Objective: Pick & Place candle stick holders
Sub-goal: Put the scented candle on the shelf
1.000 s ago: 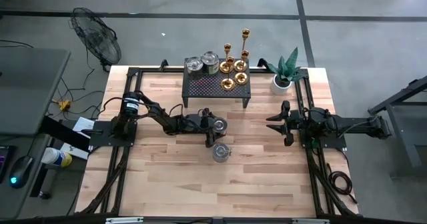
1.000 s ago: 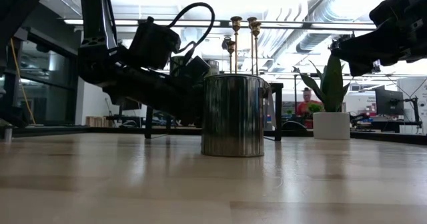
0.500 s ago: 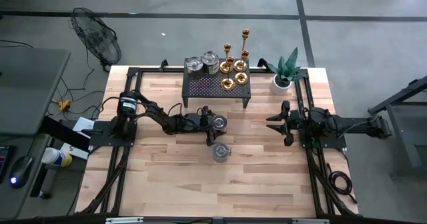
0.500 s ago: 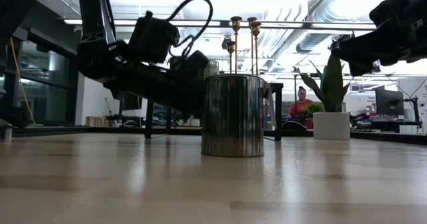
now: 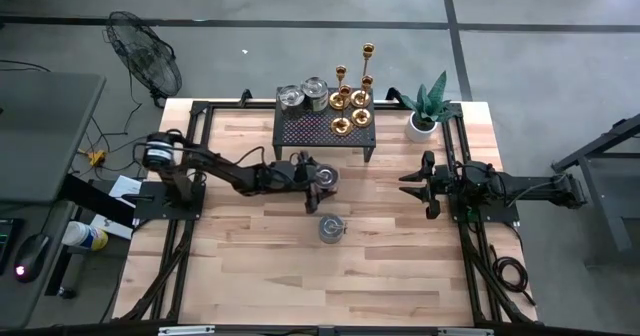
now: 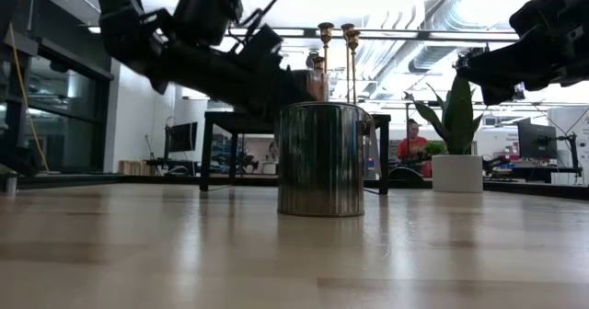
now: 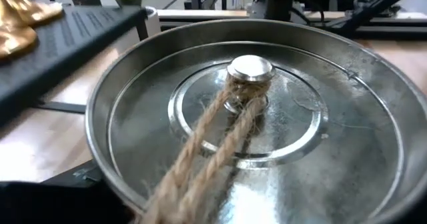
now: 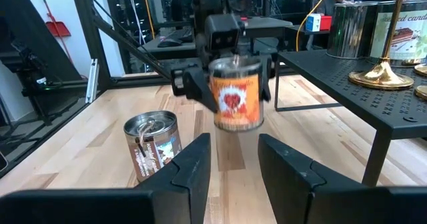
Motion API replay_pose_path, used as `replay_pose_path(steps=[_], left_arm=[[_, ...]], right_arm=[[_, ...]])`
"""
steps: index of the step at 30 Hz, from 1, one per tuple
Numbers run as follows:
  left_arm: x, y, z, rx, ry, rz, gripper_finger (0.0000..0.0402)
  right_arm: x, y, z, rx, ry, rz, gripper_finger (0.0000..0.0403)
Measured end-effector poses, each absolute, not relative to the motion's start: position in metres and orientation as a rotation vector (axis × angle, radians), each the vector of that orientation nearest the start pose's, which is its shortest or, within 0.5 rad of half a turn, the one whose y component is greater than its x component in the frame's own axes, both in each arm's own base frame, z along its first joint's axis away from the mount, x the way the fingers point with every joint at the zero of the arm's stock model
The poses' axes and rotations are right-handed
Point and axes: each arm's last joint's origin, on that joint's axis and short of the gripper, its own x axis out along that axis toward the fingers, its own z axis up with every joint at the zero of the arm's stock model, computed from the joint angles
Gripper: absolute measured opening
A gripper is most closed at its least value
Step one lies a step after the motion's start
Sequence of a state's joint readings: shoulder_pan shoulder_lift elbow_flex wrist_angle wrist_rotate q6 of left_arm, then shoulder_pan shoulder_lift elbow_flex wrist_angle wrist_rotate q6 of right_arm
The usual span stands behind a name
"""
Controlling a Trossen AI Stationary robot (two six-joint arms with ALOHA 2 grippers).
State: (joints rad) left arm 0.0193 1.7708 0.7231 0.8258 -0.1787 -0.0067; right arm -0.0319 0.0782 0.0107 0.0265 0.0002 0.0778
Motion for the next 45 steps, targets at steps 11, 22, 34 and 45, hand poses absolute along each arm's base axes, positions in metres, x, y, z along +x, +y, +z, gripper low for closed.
replay_pose_path(steps=[11, 22, 34, 45], left_arm=[[0.323, 0.016, 0.197, 0.034, 0.222, 0.348, 0.0353], [0.315, 0.03, 0.23, 0.039, 0.185, 0.553, 0.0353], [0.325, 0.064, 0.258, 0.034, 0.227, 0.595, 0.0353], [0.32, 0.092, 0.257, 0.072, 0.273, 0.462, 0.0353]], right_arm=[[0.102, -0.003, 0.163, 0.078, 0.04, -0.034, 0.0117], [0.102, -0.003, 0.164, 0.078, 0.04, -0.034, 0.0117], [0.102, -0.003, 0.163, 0.078, 0.04, -0.034, 0.0117], [0.102, -0.003, 0.163, 0.079, 0.04, -0.034, 0.0117]])
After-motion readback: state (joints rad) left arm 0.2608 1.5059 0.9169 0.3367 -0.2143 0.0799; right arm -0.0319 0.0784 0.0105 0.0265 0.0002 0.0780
